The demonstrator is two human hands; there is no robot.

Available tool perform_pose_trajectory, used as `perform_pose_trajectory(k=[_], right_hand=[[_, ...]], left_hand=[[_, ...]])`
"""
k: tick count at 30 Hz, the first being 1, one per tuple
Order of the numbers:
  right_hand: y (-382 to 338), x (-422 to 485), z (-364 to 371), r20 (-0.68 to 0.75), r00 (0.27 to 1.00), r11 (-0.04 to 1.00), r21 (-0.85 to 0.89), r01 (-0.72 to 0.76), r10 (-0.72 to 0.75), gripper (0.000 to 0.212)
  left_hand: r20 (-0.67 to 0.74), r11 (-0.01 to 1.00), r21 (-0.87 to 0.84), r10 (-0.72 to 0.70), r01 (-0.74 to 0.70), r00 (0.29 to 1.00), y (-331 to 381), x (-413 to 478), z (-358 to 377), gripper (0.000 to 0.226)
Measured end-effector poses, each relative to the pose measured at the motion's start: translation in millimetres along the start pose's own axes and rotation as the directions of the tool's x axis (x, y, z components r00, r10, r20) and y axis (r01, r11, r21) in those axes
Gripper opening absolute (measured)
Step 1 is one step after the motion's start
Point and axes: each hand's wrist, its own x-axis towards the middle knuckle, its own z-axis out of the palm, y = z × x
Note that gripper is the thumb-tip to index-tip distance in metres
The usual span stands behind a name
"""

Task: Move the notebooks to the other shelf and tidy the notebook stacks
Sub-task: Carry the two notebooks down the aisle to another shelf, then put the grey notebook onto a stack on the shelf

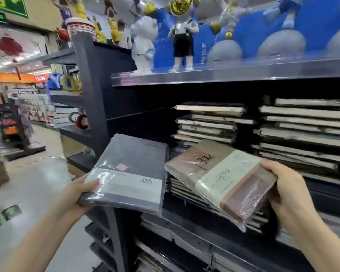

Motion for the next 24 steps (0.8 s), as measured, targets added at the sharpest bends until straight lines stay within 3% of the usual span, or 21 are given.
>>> perform_pose_trajectory(k=[6, 13, 18, 21, 24], right_hand=[[8.3, 6.3, 49.9, -0.038, 0.999, 0.998, -0.067, -0.021, 0.019, 0.033], [9.3, 18.4, 75.5, -0.020, 0.999, 0.993, -0.110, -0.045, 0.043, 0.021], [15.6, 21.7, 90.1, -0.107, 0.993, 0.994, -0.099, -0.051, 0.040, 0.028], [14.7, 15.2, 100.0, -0.146, 0.989, 0.993, -0.112, -0.045, 0.028, 0.028], [16.8, -0.3, 106.8, -0.183, 0.983, 0.982, -0.184, -0.034, 0.000, 0.023]], left_hand=[[0.039, 1.000, -0.023, -0.015, 0.016, 0.999, 24.8, 70.1, -28.6, 0.021], [0.135, 0.994, -0.020, -0.108, 0.112, 0.985, 33.3, 142.0, -20.7, 0.016], [0.177, 0.964, 0.242, -0.155, 0.109, 0.972, 45.0, 197.2, 3.9, 0.007], [0.179, 0.876, 0.478, -0.029, -0.061, 0.983, 45.5, 228.6, 25.2, 0.010], [0.204, 0.715, 0.664, 0.106, -0.217, 0.973, 34.8, 251.0, 45.1, 0.016]])
